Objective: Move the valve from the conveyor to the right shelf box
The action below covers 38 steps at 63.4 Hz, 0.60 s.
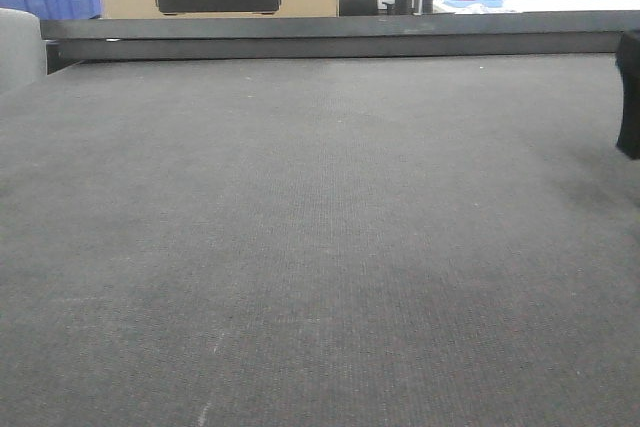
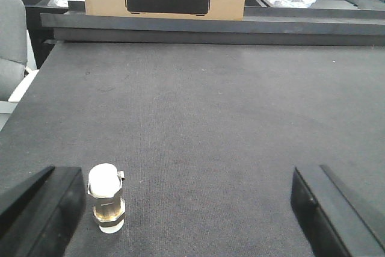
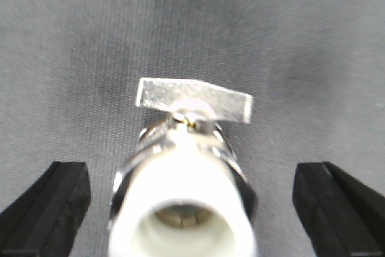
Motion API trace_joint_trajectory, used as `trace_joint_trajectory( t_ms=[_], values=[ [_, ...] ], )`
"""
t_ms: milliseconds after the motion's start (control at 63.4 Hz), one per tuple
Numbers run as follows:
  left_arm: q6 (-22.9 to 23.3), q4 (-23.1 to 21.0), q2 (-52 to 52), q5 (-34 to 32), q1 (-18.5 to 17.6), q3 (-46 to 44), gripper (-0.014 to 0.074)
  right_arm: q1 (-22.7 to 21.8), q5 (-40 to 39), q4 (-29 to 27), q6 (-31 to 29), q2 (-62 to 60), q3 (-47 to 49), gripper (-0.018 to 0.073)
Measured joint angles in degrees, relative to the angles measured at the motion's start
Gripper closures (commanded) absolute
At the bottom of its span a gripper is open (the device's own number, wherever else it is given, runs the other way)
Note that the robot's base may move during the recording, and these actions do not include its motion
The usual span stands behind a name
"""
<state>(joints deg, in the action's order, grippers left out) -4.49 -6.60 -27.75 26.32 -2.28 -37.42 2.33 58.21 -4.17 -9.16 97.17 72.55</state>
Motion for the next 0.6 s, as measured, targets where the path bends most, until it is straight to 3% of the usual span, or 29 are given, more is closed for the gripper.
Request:
trace_joint_trajectory(
  t_ms=[79, 126, 331, 599],
  values=[
    [0.00, 0.00, 0.00, 0.00, 0.00, -0.10, -0.0003, 0.24, 0.00, 0.00, -0.25, 0.81, 0.00, 0.0046],
    [0.00, 0.00, 0.00, 0.00, 0.00, -0.08, -0.0003, 0.24, -0.12, 0.00, -0.35, 1.05, 0.00, 0.0130],
    [0.00, 0.00, -0.73, 2.44, 0.00, -1.08, 0.0010, 0.24, 0.10, 0.62, -0.48, 1.10, 0.12, 0.0729],
    [0.00, 0.00, -11.48, 16.88, 0.55, -11.97, 0.0048, 0.36, 0.57, 0.90, -0.48, 0.60, 0.00, 0.0712]
  ],
)
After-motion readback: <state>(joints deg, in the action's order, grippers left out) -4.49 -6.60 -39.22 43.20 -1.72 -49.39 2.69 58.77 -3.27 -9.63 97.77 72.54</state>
